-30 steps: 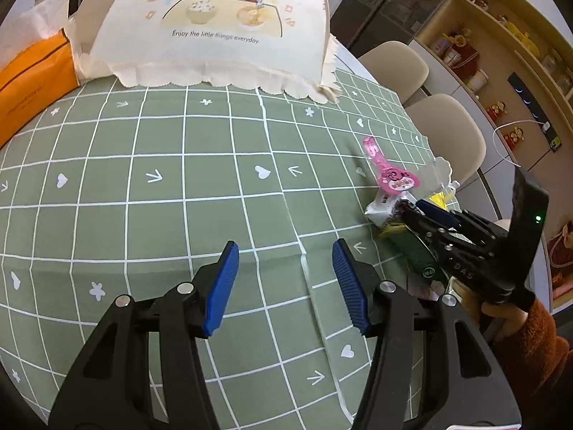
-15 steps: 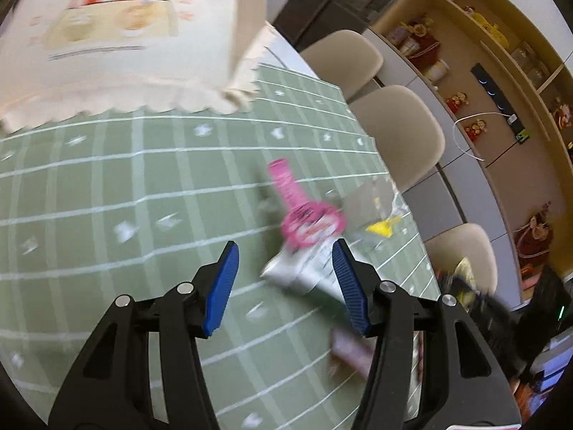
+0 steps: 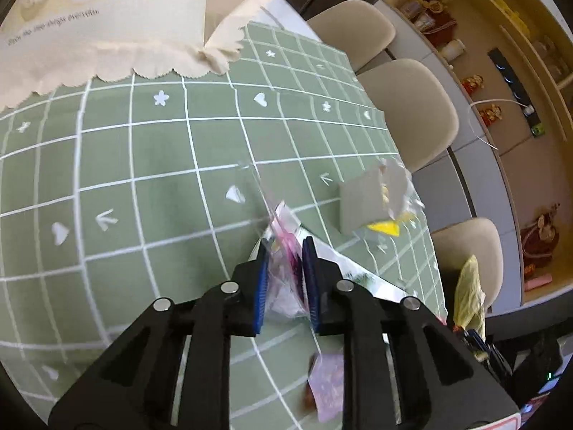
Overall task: Collect trash
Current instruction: 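Open the left gripper and lift it above the table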
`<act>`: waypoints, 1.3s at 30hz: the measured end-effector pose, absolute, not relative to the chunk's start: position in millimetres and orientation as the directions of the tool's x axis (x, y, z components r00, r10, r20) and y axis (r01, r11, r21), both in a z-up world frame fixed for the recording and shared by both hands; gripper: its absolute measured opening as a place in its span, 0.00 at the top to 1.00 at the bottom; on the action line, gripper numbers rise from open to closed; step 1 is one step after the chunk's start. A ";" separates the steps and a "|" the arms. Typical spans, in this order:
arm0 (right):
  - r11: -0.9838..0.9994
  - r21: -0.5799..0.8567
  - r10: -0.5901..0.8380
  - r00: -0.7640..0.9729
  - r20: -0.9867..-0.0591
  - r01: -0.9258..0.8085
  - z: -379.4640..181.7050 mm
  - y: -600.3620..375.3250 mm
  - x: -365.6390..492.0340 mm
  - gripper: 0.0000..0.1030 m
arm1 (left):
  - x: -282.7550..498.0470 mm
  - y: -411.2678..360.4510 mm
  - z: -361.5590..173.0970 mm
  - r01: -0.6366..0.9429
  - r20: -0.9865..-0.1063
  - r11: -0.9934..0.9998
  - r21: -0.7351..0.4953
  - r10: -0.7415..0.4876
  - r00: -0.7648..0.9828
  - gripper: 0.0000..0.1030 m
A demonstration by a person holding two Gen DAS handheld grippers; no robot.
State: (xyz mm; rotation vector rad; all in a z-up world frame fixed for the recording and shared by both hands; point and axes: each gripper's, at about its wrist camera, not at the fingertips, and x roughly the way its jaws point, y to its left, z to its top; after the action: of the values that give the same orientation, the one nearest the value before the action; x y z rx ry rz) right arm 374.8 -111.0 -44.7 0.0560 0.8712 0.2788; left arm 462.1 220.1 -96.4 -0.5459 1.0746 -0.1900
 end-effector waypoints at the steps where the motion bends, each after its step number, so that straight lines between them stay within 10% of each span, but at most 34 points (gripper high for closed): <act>1: 0.962 0.161 0.265 0.612 -0.746 -0.220 -43.6 -110.4 372.9 0.86 | 454.4 220.2 -89.7 -0.097 -0.776 0.856 -0.508 -0.405 0.484 0.84; 39: 0.989 0.114 0.145 0.748 -0.647 -0.093 15.4 -161.7 205.5 0.86 | 264.0 82.9 -0.4 0.371 -0.732 0.844 -0.388 -0.527 0.432 0.84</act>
State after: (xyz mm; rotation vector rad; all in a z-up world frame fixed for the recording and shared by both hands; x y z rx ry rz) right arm 205.5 -161.7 15.4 0.0762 0.7138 0.1302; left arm 264.0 82.9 -0.4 -0.1786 0.9744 -0.5628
